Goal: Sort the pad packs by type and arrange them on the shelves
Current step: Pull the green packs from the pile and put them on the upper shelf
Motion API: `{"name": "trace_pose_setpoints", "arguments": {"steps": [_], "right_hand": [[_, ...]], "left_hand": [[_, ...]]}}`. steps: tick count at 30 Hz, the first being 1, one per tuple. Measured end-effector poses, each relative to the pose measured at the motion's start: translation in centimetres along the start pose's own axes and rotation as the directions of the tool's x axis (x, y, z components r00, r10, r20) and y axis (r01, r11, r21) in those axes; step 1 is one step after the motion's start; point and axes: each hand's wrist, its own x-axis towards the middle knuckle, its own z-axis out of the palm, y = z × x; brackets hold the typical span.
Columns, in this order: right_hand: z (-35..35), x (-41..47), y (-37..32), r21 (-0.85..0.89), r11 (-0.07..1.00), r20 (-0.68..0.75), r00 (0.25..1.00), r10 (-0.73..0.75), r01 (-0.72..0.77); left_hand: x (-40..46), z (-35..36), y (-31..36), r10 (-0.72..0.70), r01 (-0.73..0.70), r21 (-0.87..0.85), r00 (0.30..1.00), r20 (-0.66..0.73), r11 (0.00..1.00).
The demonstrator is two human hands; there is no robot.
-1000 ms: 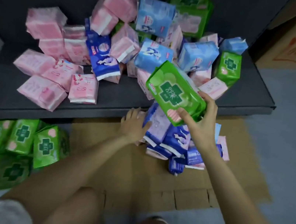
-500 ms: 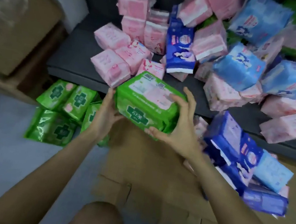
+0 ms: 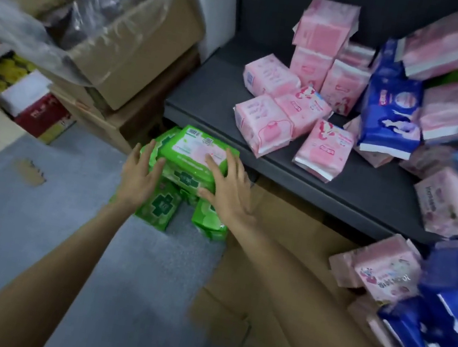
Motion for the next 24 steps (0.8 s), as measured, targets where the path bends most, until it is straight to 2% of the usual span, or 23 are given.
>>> {"name": "trace_pose_setpoints", "arguments": {"steps": [3,5,8,10,12,16,20,22,24], "right_hand": [[-0.7,0.2,0.5,0.050,0.999,0.104,0.995,0.004,-0.009],[-2.5,-0.5,1.5,0.060,0.997,0.124,0.990,-0.061,0.054],[-6.2,-3.1,3.6,0.058,0.990,0.114,0.984,-0.138,0.132],[-9.3,-5.9,4.9,0.076,0.987,0.124,0.980,-0.153,0.144],[-12.4,-9.1,5.9,0.080,0.991,0.127,0.985,-0.115,0.105],[-20.6,-14.3,7.4,0.204,0.977,0.004,0.998,0.057,-0.056],[-30.4,-18.9,8.4,0.193,0.963,-0.099,0.972,0.211,-0.189],[-35.1,-20.9,8.5,0.129,0.966,-0.159,0.957,0.244,-0.225],[-39.5,-22.6,8.2,0.072,0.964,-0.209,0.941,0.266,-0.256]], "left_hand": [[-0.5,1.0,0.9,0.250,-0.250,0.236,0.968,0.030,0.939],[-0.7,1.4,2.1,0.315,-0.317,0.360,0.947,0.065,0.878],[-1.2,2.3,4.5,0.444,-0.443,0.388,0.891,0.093,0.808],[-2.1,3.2,7.1,0.575,-0.575,0.339,0.810,0.112,0.745],[-3.3,3.6,10.4,0.648,-0.662,0.245,0.748,0.147,0.709],[-5.7,2.8,20.2,0.641,-0.690,0.062,0.699,0.318,0.721],[-7.4,0.8,29.3,0.619,-0.736,-0.056,0.522,0.587,0.674],[-8.6,-0.8,33.3,0.684,-0.763,-0.179,0.416,0.599,0.621],[-9.8,-2.7,37.0,0.780,-0.788,-0.303,0.324,0.536,0.536]]}}
